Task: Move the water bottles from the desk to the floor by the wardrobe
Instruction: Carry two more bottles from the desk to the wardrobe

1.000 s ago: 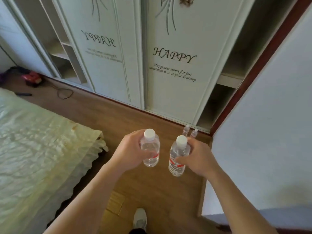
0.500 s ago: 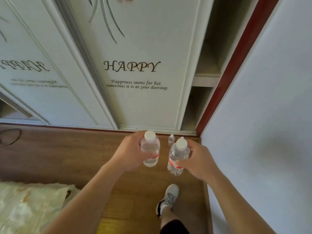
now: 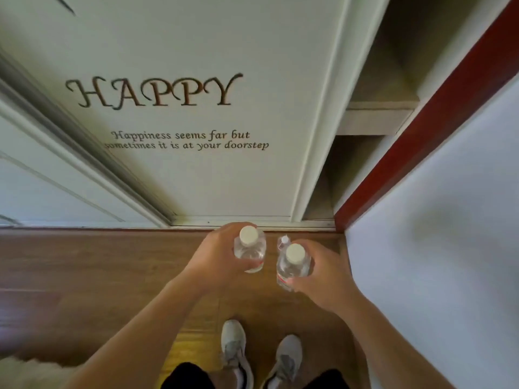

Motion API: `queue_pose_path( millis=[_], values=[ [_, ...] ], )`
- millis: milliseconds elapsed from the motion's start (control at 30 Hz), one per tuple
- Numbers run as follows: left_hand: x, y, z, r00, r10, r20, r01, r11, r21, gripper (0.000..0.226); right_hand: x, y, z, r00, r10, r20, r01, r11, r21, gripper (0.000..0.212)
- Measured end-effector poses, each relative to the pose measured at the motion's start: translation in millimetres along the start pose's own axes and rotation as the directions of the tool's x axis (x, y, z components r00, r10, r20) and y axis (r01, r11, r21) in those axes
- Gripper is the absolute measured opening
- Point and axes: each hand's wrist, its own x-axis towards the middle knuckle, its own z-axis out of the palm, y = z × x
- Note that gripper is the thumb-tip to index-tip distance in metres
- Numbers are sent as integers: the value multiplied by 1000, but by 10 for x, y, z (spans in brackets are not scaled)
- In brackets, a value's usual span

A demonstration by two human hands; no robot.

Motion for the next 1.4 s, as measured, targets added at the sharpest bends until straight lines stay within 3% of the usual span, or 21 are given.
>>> queue_pose_path(
  millis=[400, 600, 767, 900, 1000, 1300, 1400],
  values=[
    [2126, -2868, 1553, 968, 148, 204, -186, 966, 181, 42, 2446, 2223, 1953, 993, 78, -89, -72, 995, 70, 62],
    [2776, -3990, 2379, 936, 226, 269, -271, 952, 145, 31, 3098, 3145, 2845, 980, 126, -152, -112, 989, 99, 56],
    [3089, -4310, 2824, 926, 280, 253, -318, 940, 122, 44, 3290, 3529, 3040, 973, 145, -182, -129, 987, 97, 54],
    [3210, -4432, 3048, 925, 282, 256, -322, 938, 131, 42, 3361, 3715, 3052, 967, 171, -190, -154, 983, 98, 57],
    [3276, -4421, 3101, 935, 251, 250, -291, 946, 141, 33, 3390, 3792, 3034, 962, 194, -191, -173, 977, 122, 59],
    [3303, -4360, 3075, 951, 189, 244, -234, 958, 167, 43, 3340, 3752, 2983, 971, 180, -158, -156, 976, 151, 61],
    [3253, -4351, 3035, 950, 198, 241, -245, 952, 185, 60, 3311, 3726, 2963, 970, 182, -161, -152, 971, 184, 57]
  ],
)
